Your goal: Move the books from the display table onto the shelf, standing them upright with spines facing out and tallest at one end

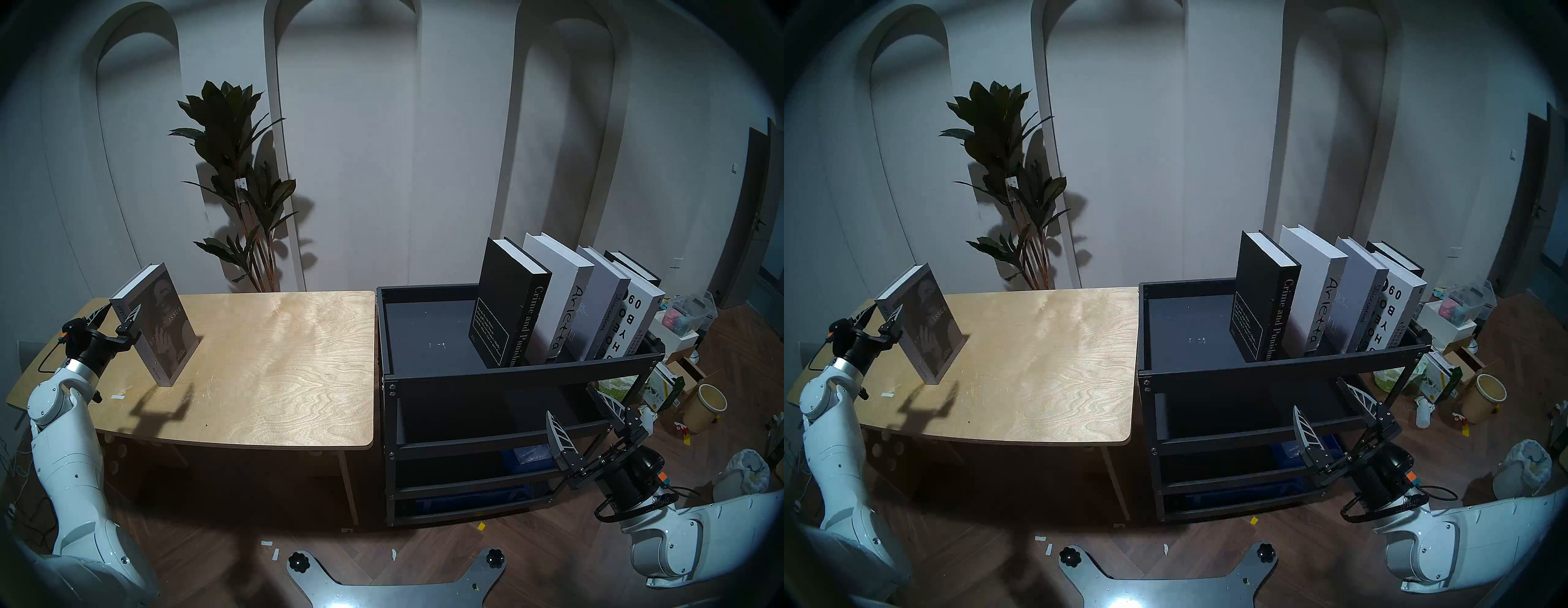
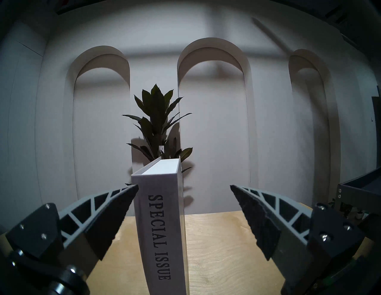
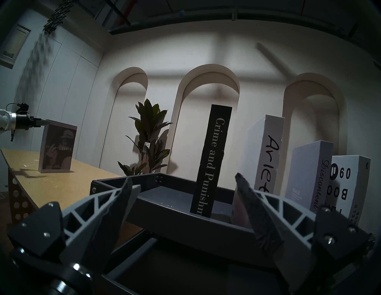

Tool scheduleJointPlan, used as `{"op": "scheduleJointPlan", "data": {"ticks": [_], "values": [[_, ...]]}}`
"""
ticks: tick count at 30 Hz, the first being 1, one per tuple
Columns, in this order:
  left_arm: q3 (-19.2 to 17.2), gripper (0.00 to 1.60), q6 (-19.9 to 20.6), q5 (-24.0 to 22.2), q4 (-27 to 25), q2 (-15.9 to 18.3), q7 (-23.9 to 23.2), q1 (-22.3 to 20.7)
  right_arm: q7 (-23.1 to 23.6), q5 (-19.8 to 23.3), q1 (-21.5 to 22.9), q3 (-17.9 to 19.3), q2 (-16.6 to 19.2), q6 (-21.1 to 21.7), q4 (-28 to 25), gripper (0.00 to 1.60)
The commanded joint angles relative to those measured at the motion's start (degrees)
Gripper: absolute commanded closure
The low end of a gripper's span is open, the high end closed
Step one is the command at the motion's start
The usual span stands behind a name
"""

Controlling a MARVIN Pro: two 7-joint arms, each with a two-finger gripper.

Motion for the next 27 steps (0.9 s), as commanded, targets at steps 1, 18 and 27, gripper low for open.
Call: {"op": "scheduleJointPlan", "data": {"ticks": [1, 18, 27], "values": [[0.17, 0.00, -1.72, 0.09, 2.23, 3.33, 0.50, -3.97, -2.47, 0.28, -0.49, 1.10, 0.07, -0.29, -0.12, 0.00], [-2.81, 0.00, -2.60, -3.41, 2.56, 4.88, -1.79, -4.48, -2.42, 0.29, -1.96, 2.69, -0.22, -0.29, -0.14, 0.00], [0.25, 0.00, -2.96, -2.45, 7.70, 6.63, -1.31, -8.86, -2.02, 0.42, -2.58, 3.43, -0.41, -0.29, -0.08, 0.00]]}}
